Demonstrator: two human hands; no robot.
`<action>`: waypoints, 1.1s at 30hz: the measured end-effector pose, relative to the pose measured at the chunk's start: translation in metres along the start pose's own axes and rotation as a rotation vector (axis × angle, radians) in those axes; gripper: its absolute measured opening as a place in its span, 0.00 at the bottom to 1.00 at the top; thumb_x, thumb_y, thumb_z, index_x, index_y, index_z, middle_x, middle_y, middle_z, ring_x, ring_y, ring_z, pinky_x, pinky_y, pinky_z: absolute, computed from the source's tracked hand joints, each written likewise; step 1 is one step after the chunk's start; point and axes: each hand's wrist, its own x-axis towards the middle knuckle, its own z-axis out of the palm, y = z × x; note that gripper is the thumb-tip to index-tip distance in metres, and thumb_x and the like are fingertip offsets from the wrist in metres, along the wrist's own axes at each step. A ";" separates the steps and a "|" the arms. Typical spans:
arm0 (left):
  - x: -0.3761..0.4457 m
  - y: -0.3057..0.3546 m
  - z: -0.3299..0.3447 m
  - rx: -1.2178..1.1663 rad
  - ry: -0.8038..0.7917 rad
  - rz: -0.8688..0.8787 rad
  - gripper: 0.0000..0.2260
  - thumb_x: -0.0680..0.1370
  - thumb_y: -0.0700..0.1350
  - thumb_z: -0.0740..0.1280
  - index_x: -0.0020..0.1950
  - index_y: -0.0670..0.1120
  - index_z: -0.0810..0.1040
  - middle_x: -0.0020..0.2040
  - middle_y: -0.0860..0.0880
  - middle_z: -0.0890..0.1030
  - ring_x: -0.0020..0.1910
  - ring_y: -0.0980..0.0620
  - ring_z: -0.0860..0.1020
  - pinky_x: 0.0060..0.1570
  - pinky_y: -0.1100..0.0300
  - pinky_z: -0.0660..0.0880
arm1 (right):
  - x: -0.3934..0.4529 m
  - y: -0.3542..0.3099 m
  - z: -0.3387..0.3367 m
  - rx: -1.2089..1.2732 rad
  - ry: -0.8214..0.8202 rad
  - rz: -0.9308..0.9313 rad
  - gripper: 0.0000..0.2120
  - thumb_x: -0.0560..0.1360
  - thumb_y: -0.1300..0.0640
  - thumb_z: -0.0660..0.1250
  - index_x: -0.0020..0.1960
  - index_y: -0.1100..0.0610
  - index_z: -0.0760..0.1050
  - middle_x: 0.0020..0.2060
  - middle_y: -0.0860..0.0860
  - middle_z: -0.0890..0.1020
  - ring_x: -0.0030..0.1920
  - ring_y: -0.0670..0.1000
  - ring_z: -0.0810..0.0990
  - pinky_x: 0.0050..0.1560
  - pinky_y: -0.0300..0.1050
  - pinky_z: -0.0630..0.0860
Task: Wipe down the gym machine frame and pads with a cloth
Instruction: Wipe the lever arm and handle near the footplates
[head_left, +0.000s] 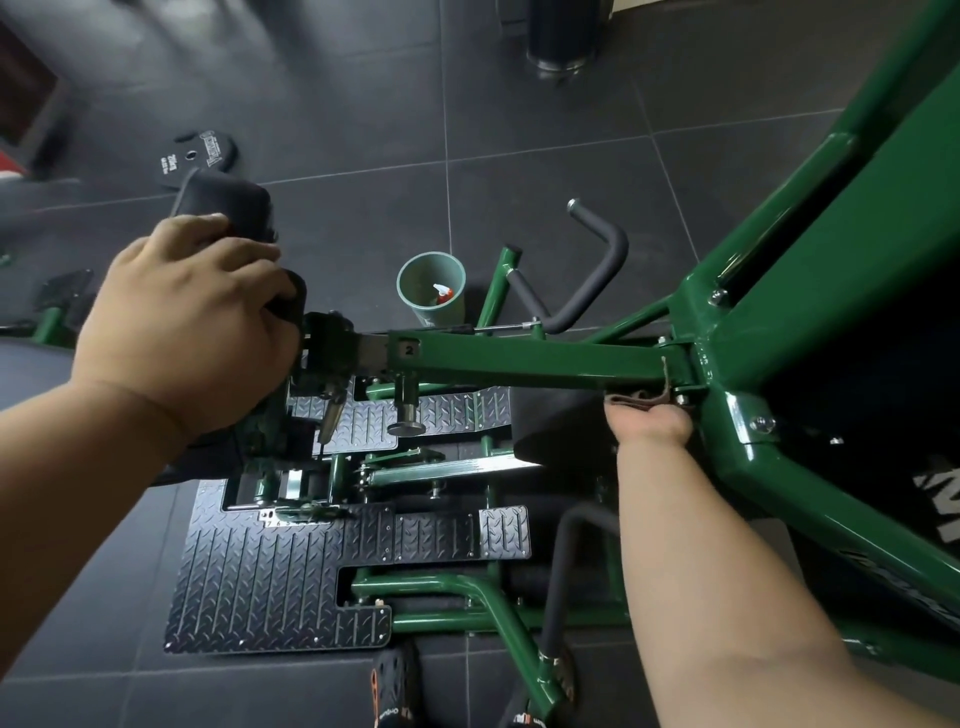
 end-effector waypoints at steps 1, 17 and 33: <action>0.000 0.000 0.000 -0.002 0.000 -0.004 0.18 0.78 0.50 0.59 0.55 0.48 0.88 0.64 0.48 0.85 0.70 0.35 0.74 0.64 0.41 0.74 | -0.005 0.009 0.000 -0.047 -0.005 0.001 0.24 0.86 0.52 0.47 0.62 0.52 0.81 0.60 0.55 0.84 0.56 0.57 0.82 0.50 0.54 0.78; 0.001 0.008 -0.010 -0.013 -0.020 -0.050 0.18 0.76 0.50 0.60 0.53 0.47 0.88 0.61 0.46 0.86 0.69 0.34 0.73 0.63 0.41 0.73 | -0.110 0.131 0.007 -1.928 -0.704 -1.180 0.25 0.85 0.45 0.54 0.81 0.46 0.65 0.81 0.46 0.66 0.83 0.53 0.56 0.83 0.59 0.54; 0.001 0.007 -0.013 -0.073 -0.019 -0.085 0.17 0.74 0.52 0.61 0.50 0.49 0.88 0.55 0.48 0.87 0.69 0.36 0.74 0.62 0.43 0.72 | -0.032 0.028 0.007 -2.242 -0.368 -1.184 0.32 0.84 0.40 0.39 0.84 0.49 0.59 0.84 0.48 0.60 0.84 0.51 0.50 0.84 0.53 0.45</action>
